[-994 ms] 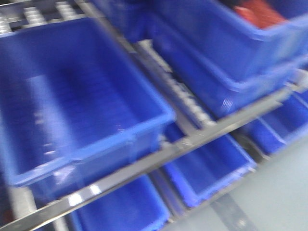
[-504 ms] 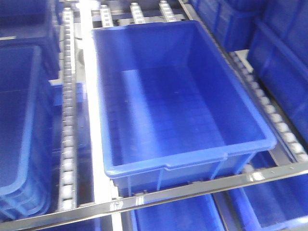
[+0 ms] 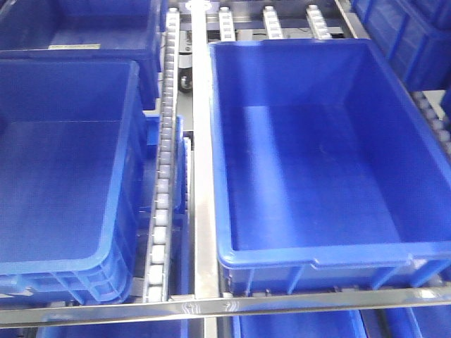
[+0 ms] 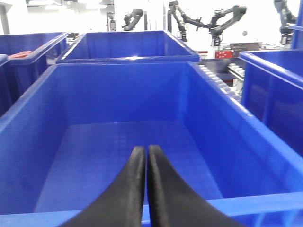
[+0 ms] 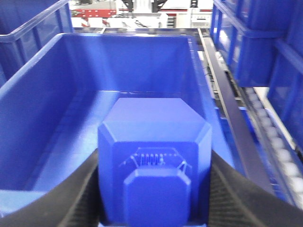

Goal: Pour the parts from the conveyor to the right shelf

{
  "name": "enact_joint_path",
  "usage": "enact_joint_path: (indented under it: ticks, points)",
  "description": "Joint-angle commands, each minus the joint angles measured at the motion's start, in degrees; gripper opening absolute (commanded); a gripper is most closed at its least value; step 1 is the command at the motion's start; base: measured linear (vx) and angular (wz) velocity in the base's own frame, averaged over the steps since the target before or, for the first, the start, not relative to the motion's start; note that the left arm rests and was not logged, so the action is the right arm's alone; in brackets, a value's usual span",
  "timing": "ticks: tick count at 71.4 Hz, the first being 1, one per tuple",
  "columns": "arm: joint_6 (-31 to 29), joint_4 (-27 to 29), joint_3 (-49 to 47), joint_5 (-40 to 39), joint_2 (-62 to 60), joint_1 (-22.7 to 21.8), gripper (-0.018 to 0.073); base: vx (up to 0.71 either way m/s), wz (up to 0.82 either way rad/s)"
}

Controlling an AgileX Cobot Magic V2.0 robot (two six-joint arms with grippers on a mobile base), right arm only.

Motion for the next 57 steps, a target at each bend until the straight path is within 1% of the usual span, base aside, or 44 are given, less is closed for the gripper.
enact_joint_path:
  ticks: [1,23,57]
  points:
    - [-0.6,-0.4,-1.5,-4.7,0.7,-0.2,-0.0005,0.05,0.17]
    - [-0.6,-0.4,-1.5,-4.7,0.7,-0.2,-0.0005,0.06,0.1]
    - [-0.6,-0.4,-1.5,-4.7,0.7,-0.2,-0.0005,0.08,0.02]
